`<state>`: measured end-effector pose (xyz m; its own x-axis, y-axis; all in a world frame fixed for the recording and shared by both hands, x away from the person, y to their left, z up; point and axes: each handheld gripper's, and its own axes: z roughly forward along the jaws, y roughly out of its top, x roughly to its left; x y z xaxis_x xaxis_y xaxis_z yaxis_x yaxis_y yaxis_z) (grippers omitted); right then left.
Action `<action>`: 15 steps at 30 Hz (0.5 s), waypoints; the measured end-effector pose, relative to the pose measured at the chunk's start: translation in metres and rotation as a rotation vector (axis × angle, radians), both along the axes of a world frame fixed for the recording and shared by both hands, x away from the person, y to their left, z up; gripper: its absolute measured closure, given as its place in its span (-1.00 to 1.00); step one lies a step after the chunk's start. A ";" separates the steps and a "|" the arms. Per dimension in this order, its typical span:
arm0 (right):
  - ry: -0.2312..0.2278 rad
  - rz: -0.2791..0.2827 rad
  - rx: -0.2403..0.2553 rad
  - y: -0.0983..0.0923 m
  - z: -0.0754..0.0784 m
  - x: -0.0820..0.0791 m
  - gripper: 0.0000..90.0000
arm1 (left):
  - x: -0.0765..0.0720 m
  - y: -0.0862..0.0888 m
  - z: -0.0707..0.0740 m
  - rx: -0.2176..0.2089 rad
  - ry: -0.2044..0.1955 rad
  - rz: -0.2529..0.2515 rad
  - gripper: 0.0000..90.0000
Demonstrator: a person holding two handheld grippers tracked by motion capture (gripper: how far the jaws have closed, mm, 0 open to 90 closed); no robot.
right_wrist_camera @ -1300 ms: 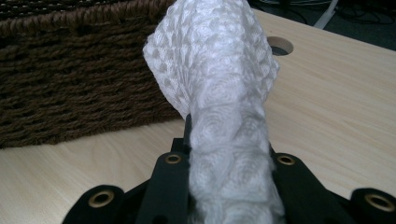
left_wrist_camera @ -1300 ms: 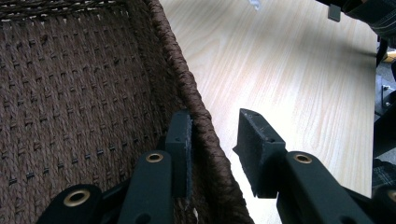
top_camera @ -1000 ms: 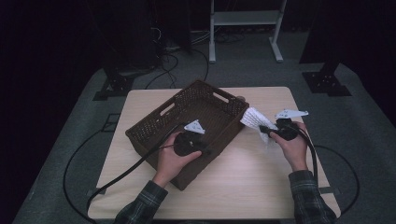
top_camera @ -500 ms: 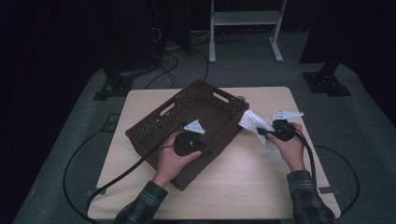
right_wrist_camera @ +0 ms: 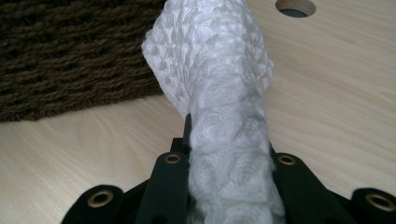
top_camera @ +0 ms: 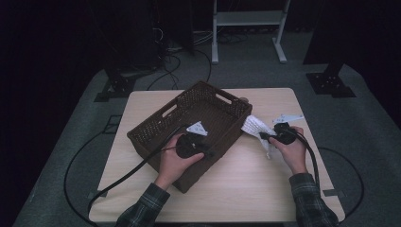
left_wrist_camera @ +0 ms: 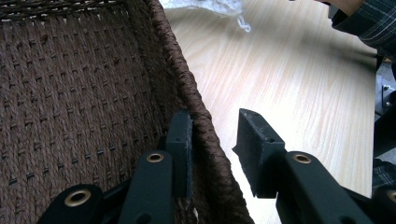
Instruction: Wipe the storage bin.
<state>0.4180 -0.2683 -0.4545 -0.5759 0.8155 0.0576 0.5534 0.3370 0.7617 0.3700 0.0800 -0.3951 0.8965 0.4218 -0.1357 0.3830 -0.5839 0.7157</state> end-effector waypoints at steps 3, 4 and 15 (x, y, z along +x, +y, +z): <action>0.008 0.005 -0.007 0.001 -0.004 0.001 0.68 | 0.000 0.000 0.000 0.000 0.000 0.000 0.46; 0.013 0.004 -0.007 0.001 -0.005 0.002 0.68 | 0.000 0.000 0.000 0.000 0.000 0.000 0.46; 0.056 0.006 -0.027 0.003 -0.018 0.003 0.68 | 0.000 0.000 0.000 0.000 0.000 0.000 0.46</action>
